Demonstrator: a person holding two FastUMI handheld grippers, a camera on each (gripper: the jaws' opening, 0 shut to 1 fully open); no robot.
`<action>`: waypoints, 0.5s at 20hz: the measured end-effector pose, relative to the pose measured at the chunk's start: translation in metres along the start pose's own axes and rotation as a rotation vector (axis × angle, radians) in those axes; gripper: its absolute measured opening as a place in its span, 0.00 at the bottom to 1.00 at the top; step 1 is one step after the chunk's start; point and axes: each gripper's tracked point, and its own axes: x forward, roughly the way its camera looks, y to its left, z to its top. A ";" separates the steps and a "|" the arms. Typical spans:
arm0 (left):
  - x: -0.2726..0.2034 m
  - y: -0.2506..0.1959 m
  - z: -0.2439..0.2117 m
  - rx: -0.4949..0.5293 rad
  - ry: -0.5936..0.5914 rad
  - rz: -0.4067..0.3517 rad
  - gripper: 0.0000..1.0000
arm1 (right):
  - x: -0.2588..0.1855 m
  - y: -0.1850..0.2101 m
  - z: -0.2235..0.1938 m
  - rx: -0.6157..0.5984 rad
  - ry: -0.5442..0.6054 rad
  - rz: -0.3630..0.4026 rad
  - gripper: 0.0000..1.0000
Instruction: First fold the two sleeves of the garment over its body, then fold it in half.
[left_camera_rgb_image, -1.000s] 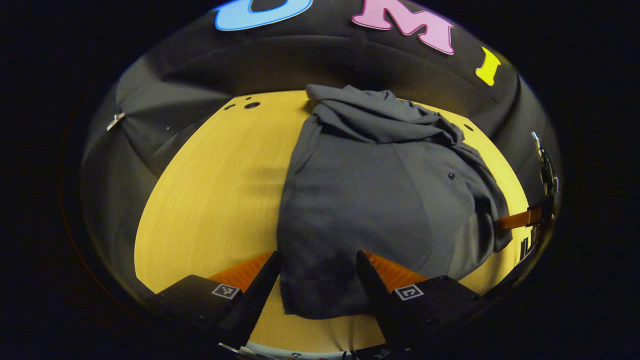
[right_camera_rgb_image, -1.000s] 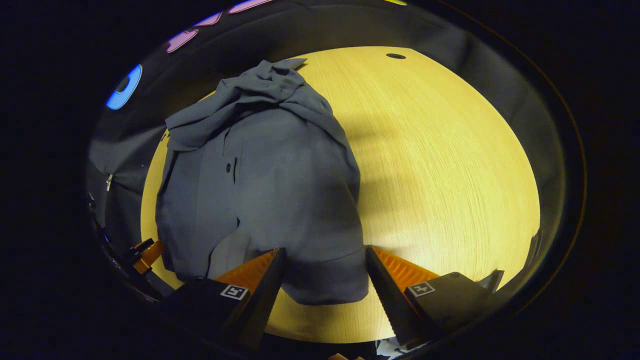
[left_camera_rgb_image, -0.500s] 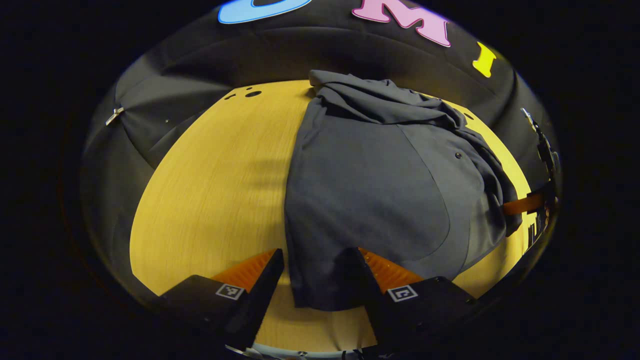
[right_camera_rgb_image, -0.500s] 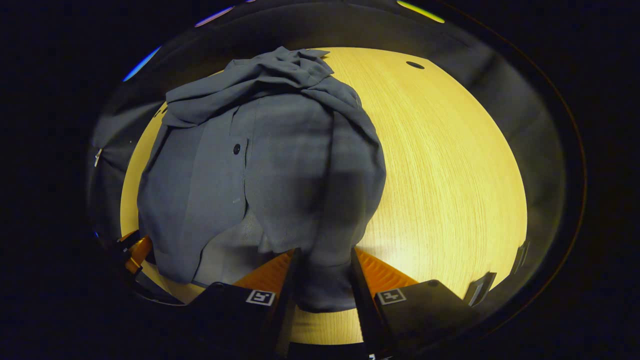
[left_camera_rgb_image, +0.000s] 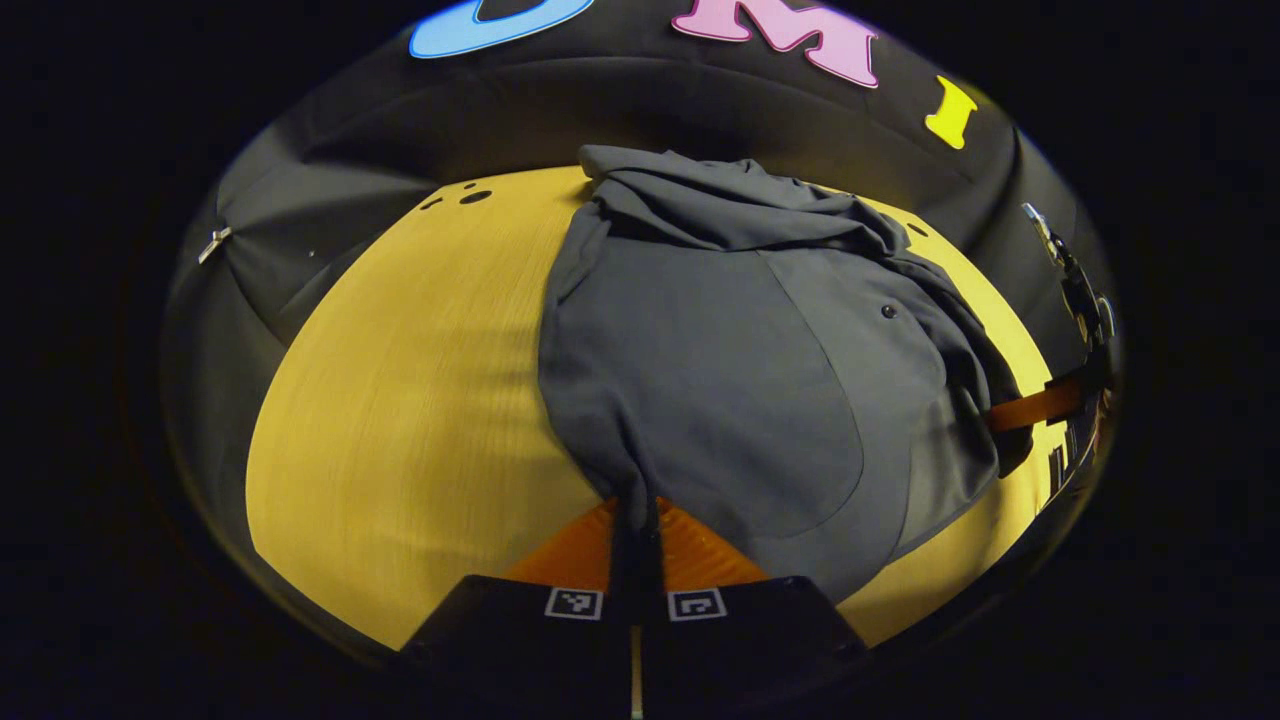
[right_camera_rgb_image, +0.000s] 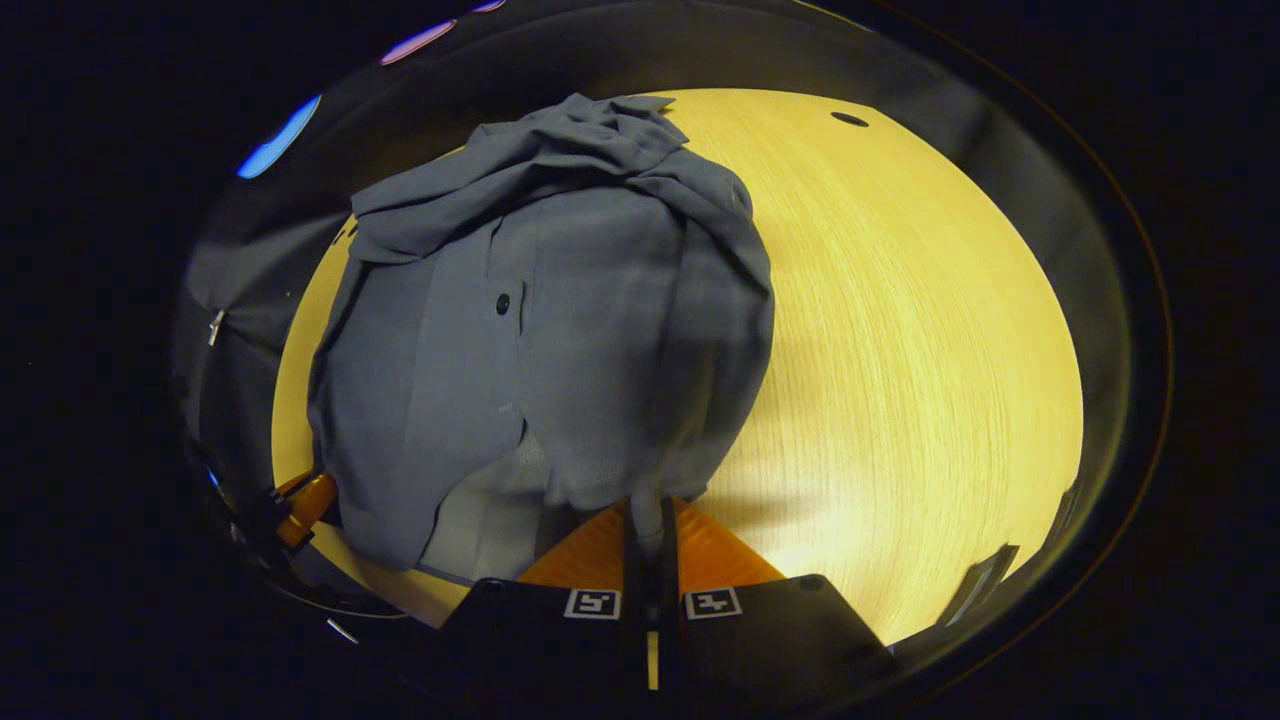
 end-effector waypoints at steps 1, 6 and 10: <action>-0.002 -0.001 0.002 -0.015 0.003 -0.008 0.07 | -0.003 0.002 0.003 0.021 -0.006 0.016 0.08; -0.028 -0.012 0.037 -0.097 -0.083 -0.060 0.06 | -0.028 0.000 0.027 0.070 -0.094 0.051 0.08; -0.047 -0.018 0.062 -0.101 -0.142 -0.083 0.06 | -0.045 0.007 0.044 0.047 -0.162 0.075 0.06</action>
